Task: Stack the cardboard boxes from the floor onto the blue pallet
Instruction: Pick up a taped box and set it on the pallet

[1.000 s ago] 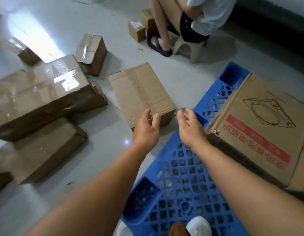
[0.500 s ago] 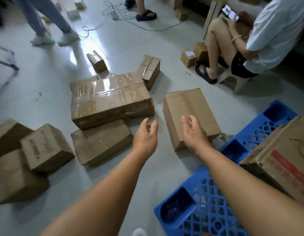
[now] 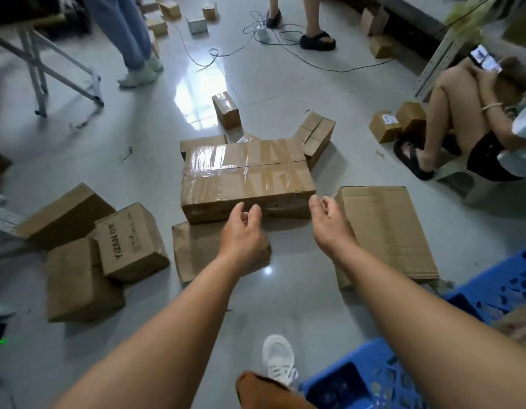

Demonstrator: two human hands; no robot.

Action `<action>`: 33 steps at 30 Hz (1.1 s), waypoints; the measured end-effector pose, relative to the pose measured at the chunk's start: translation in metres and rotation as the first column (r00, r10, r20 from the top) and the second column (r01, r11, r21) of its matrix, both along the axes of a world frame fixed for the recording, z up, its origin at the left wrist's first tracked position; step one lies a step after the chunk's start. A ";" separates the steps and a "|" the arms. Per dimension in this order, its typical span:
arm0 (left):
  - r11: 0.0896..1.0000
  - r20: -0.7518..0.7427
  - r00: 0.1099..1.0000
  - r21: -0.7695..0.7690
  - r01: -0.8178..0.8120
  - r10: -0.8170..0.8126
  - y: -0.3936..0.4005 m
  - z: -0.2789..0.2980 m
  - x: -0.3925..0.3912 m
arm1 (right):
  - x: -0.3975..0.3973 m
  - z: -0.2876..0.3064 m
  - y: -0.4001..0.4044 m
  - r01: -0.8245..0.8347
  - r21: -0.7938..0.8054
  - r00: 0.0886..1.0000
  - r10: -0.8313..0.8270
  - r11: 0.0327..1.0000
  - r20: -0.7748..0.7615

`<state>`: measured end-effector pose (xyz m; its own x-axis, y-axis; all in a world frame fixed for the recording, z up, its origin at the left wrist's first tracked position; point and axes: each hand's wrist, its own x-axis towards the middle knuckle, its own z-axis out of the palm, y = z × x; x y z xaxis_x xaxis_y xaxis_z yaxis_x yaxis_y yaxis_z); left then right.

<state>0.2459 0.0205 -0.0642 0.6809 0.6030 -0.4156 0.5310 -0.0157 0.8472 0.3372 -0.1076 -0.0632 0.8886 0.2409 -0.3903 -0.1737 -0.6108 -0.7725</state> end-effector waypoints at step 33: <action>0.978 -0.383 0.900 0.072 -0.195 0.207 0.292 -0.179 0.211 | 0.282 -0.170 0.257 -0.079 -0.196 0.979 0.039 0.977 -0.200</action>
